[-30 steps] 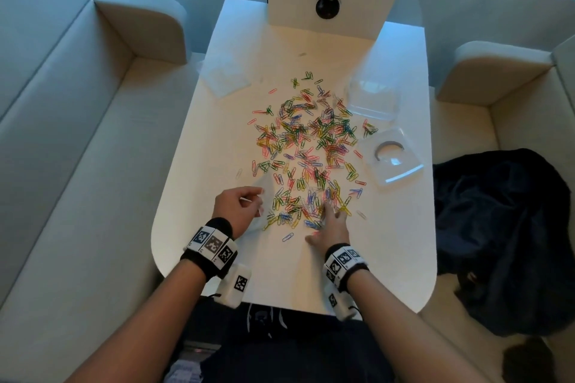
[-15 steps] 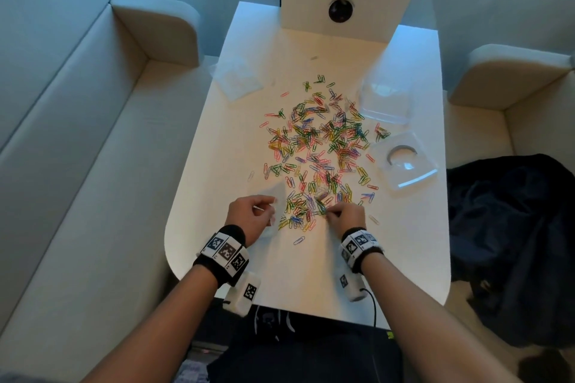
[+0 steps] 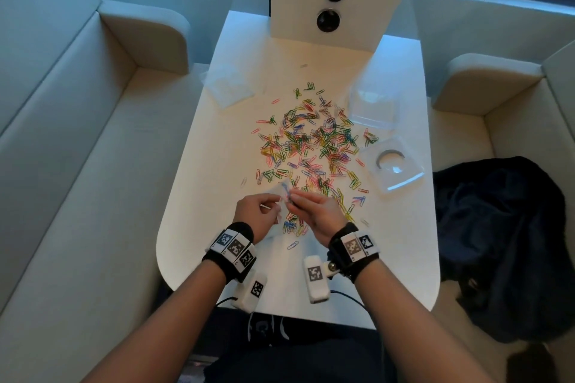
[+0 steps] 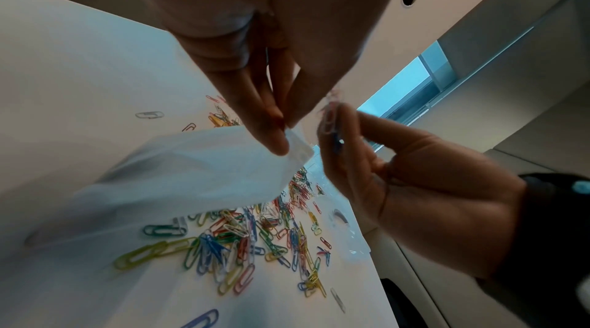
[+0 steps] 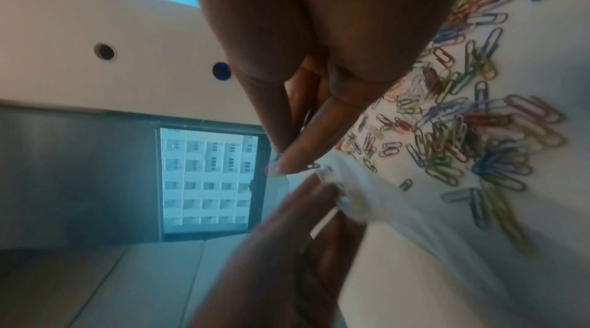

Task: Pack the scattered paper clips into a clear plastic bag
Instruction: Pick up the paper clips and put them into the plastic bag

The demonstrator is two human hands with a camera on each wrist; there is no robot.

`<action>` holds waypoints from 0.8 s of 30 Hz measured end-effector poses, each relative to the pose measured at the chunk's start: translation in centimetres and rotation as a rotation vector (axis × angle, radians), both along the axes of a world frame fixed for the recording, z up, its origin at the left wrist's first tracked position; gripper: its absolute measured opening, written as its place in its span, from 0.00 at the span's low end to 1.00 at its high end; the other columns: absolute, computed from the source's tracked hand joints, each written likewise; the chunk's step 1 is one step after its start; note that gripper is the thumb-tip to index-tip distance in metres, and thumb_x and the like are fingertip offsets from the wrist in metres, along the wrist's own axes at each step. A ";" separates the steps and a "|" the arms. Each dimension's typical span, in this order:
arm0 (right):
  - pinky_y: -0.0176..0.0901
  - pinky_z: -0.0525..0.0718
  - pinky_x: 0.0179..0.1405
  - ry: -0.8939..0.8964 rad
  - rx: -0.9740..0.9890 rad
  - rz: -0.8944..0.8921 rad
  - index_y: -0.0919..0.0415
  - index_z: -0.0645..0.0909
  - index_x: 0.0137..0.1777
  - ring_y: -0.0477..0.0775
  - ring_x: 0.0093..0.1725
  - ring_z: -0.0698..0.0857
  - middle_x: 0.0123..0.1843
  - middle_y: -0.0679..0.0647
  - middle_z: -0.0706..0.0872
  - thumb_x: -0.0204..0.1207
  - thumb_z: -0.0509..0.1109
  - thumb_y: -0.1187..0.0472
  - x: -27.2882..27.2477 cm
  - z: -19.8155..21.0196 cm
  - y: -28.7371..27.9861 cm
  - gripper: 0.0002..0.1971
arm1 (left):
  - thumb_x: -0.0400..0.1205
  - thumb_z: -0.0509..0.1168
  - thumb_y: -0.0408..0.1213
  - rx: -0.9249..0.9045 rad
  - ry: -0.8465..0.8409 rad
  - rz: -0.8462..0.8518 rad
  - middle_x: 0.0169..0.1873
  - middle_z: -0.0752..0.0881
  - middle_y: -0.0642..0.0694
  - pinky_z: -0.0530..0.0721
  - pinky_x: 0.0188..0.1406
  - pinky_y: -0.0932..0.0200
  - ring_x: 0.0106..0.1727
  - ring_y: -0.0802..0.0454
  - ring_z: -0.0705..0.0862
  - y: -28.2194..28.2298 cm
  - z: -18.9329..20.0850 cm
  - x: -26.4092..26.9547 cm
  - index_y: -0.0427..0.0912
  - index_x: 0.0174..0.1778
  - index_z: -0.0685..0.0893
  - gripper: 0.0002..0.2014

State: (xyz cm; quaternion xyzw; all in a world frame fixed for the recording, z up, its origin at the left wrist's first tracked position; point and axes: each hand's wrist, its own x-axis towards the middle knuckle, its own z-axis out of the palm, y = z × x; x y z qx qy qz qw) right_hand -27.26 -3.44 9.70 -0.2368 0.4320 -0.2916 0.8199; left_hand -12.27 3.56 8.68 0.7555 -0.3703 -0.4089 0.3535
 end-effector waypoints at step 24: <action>0.53 0.89 0.54 0.989 -0.534 0.256 0.61 0.88 0.58 0.58 0.51 0.90 0.51 0.57 0.91 0.74 0.76 0.61 -5.8 -3.2 -5.2 0.12 | 0.81 0.68 0.30 -0.025 -0.028 -0.015 0.37 0.91 0.45 0.89 0.48 0.62 0.34 0.54 0.89 -0.1 0.8 0.1 0.42 0.57 0.90 0.11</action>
